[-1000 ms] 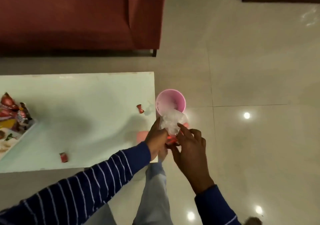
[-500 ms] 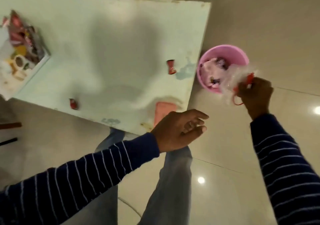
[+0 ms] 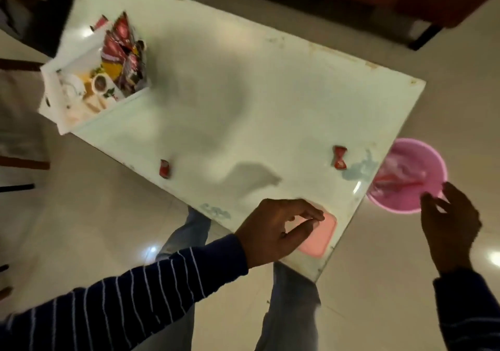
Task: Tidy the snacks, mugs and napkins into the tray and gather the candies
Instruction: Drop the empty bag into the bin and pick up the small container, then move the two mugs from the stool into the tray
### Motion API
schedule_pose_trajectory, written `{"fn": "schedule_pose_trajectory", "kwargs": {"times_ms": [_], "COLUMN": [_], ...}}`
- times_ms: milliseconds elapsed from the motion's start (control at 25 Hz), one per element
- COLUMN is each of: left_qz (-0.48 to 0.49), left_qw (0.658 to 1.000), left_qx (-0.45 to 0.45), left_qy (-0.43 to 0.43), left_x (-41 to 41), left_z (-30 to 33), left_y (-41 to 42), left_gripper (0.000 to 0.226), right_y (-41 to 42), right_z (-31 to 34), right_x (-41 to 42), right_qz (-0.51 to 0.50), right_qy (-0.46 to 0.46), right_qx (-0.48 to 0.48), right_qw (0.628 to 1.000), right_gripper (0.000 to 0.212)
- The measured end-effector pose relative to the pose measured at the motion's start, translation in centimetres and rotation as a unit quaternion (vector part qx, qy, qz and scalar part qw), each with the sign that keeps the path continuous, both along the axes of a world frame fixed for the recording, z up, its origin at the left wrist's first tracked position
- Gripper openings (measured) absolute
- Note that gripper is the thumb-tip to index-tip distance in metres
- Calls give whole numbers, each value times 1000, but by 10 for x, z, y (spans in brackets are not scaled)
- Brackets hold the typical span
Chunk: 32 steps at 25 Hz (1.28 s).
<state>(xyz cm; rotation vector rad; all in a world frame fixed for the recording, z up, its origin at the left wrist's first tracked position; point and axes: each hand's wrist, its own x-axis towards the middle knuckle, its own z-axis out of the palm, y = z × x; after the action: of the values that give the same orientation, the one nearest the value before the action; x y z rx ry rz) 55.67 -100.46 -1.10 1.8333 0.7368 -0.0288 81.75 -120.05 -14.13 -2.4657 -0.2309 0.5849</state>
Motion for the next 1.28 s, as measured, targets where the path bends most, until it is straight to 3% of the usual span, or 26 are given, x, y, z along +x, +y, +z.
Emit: {"fn": "schedule_pose_trajectory", "kwargs": {"times_ms": [200, 400, 760, 1000, 1280], "left_qz": [103, 124, 198, 222, 205], "left_qw": [994, 990, 970, 958, 960], "left_qx": [-19, 66, 139, 179, 190], "left_qy": [-14, -9, -32, 2, 21], "left_x": [-53, -153, -313, -346, -344], "left_z": [32, 47, 85, 74, 63], "left_y": [88, 190, 364, 432, 472], "left_gripper": [15, 16, 18, 19, 15], "right_y": [88, 218, 419, 486, 543], "right_z": [85, 118, 150, 149, 158], "right_x": [-51, -150, -329, -363, -385], "right_qz": [-34, -52, 13, 123, 156], "right_qy": [-103, -42, 83, 83, 95], "right_qx": [95, 182, 194, 160, 191], "right_qw": [990, 981, 977, 976, 964], "right_gripper": [30, 30, 23, 21, 16]}}
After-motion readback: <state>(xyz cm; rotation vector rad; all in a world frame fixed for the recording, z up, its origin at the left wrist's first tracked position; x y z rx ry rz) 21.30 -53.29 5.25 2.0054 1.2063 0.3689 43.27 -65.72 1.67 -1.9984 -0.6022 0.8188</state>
